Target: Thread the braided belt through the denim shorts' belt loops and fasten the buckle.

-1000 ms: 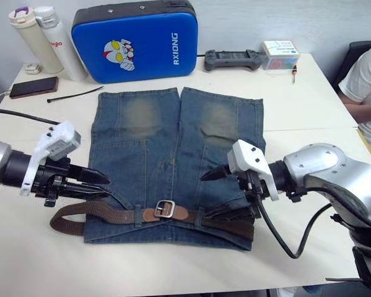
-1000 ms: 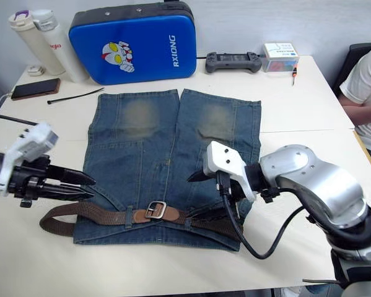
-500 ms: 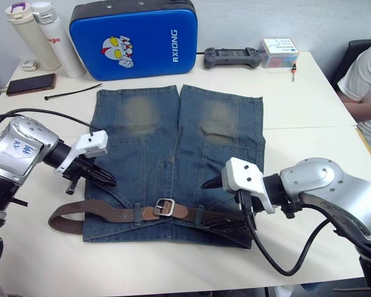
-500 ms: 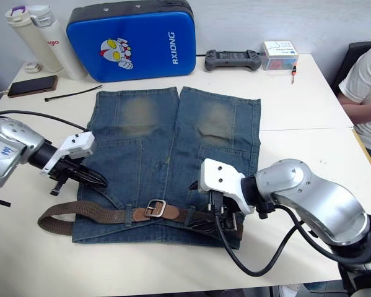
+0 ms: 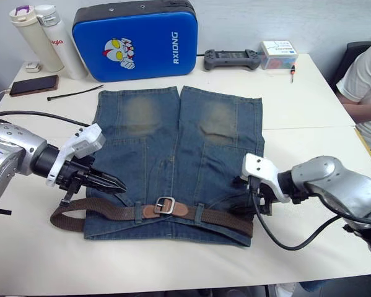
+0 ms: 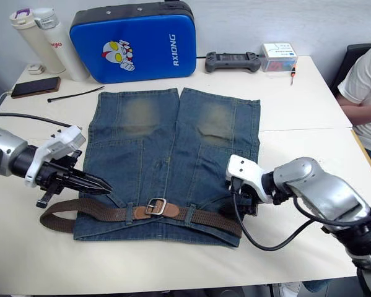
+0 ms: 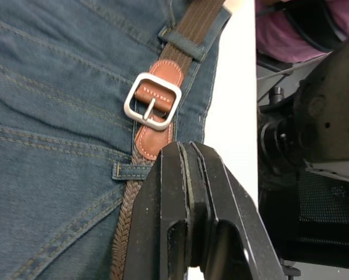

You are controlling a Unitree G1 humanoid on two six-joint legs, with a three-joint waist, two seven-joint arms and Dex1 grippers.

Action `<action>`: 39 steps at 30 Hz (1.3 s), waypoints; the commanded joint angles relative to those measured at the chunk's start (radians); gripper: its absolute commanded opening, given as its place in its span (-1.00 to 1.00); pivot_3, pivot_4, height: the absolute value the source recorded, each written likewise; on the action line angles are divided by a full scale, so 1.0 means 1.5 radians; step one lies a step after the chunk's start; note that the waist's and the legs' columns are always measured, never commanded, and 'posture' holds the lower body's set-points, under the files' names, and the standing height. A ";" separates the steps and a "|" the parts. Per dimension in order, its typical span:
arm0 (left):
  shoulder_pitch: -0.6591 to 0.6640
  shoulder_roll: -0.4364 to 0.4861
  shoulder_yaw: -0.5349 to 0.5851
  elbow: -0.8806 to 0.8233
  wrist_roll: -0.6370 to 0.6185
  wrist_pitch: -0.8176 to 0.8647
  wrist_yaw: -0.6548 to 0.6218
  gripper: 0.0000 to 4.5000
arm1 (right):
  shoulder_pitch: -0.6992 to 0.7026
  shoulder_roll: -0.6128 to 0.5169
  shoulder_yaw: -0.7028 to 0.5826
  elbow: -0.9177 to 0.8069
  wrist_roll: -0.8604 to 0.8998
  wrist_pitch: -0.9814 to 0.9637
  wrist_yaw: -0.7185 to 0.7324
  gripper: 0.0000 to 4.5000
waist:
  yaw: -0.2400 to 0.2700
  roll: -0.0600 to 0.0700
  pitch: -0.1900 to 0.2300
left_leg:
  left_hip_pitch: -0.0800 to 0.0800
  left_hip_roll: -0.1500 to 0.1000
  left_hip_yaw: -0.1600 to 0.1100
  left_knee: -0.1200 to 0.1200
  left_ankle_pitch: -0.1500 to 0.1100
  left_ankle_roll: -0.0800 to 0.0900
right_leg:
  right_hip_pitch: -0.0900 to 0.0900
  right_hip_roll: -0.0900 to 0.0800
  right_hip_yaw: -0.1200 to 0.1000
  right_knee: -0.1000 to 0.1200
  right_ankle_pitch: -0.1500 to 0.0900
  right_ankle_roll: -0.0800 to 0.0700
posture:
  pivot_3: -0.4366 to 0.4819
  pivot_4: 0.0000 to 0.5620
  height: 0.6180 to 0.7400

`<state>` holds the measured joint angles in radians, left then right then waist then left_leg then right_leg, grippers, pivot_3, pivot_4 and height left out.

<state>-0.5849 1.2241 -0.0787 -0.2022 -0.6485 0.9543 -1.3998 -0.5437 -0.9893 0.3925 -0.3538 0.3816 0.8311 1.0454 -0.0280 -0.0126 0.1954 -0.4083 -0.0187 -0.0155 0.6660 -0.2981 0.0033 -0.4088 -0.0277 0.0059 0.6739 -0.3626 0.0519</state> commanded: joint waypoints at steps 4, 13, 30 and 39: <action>0.022 0.008 0.072 -0.057 -0.051 0.046 0.026 -1.00 | 0.000 0.007 0.032 0.045 -0.054 -0.042 0.050 -0.03 | 0.001 -0.001 0.000 | 0.001 0.000 0.000 0.000 0.000 0.000 | 0.001 0.000 0.000 0.001 0.000 0.000 | -0.05 -0.47 1.00; 0.032 -0.015 0.096 -0.078 -0.070 0.055 0.072 -1.00 | 0.006 -0.020 -0.014 0.054 -0.093 -0.137 0.089 -0.97 | 0.003 -0.001 -0.001 | 0.001 0.000 0.000 0.001 0.000 0.000 | 0.001 0.000 0.000 0.001 0.000 0.000 | -0.05 -0.47 1.00; 0.034 -0.070 0.099 -0.113 -0.103 0.078 0.153 -1.00 | -0.280 0.045 0.017 0.679 -0.365 -0.685 0.122 -0.97 | -0.001 -0.001 -0.001 | 0.001 0.000 0.002 0.005 0.000 0.000 | 0.000 0.000 0.001 0.005 0.000 0.000 | -0.05 -0.47 1.00; 0.002 -0.107 0.064 -0.083 -0.083 0.058 0.164 -1.00 | -0.307 0.054 -0.042 0.688 -0.353 -0.661 0.144 0.10 | 0.000 -0.001 -0.001 | 0.000 0.000 0.002 0.008 0.000 0.000 | 0.000 0.000 0.001 0.007 0.000 0.000 | -0.05 -0.47 1.00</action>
<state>-0.5577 1.0633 0.0111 -0.3345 -0.7812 1.0610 -1.1498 -0.9958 -0.8734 0.3868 0.7467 -0.1798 -0.1873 1.2346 -0.0276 -0.0144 0.1944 -0.4079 -0.0192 -0.0130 0.6776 -0.2978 0.0026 -0.4089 -0.0272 0.0074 0.6841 -0.3626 0.0519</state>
